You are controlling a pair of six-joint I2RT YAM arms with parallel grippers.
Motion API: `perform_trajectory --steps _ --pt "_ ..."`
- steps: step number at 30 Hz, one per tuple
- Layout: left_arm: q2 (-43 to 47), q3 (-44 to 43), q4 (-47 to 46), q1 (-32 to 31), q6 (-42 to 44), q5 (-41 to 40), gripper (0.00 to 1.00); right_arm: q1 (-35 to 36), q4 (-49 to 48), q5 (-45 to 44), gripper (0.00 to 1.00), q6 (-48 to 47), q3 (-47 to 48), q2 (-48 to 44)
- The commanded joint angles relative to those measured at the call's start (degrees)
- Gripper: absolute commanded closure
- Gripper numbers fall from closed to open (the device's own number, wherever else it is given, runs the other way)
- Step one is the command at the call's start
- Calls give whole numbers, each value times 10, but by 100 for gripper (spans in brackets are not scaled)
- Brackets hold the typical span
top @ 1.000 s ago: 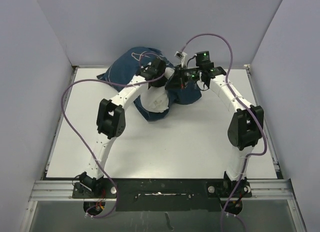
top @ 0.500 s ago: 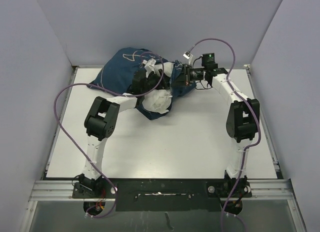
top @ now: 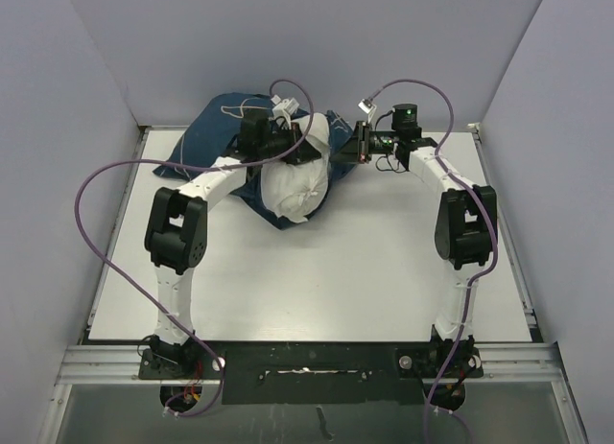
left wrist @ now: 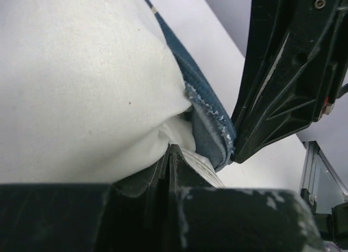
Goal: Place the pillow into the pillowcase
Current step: Stuff the pillow into the pillowcase.
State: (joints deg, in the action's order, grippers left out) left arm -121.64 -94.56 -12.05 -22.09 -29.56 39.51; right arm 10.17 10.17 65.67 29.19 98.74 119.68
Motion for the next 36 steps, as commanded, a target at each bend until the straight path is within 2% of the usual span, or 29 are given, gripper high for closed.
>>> perform_trajectory --steps 1,3,6,8,9,12,13,15,17,18,21,23,26,28,29,31,34,36 --pt "62 -61 206 10 113 -44 100 3 -90 48 100 54 -5 -10" --pt "74 -82 228 10 123 -5 97 2 -97 48 100 58 -10 -11" --pt "97 -83 193 15 86 107 69 0 -101 47 100 60 -15 -14" --pt "110 -58 115 21 17 205 56 0 -101 48 100 61 -17 -14" --pt "117 -39 32 23 -28 234 52 0 -102 49 100 61 -17 -14" --pt "150 22 -165 35 -150 260 47 0 -103 50 100 63 -19 -15" --pt "163 29 -173 41 -156 236 48 0 -104 50 100 63 -20 -15" --pt "187 -7 -27 48 -73 143 61 0 -107 51 100 65 -25 -18" --pt "190 -79 163 30 78 29 62 1 -114 52 100 70 -34 -23" --pt "183 -112 223 19 130 -50 57 3 -118 53 100 73 -37 -24" --pt "127 -188 330 -2 215 -165 54 3 -123 54 100 75 -45 -29" --pt "71 -244 383 -11 249 -178 53 3 -123 55 100 74 -48 -32" --pt "-5 -296 419 -31 282 -157 53 3 -123 57 100 70 -52 -38" --pt "-45 -311 442 -41 297 -136 62 0 -132 64 100 74 -52 -43" --pt "-62 -307 458 -44 302 -140 74 -3 -149 71 100 85 -52 -46" --pt "-89 -270 462 -49 305 -147 90 -13 -244 90 100 152 -55 -51" --pt "-110 -196 434 -45 291 -181 97 -31 -459 113 100 322 -52 -54" --pt "-114 -144 389 -39 265 -176 99 -34 -513 119 100 368 -32 -62"
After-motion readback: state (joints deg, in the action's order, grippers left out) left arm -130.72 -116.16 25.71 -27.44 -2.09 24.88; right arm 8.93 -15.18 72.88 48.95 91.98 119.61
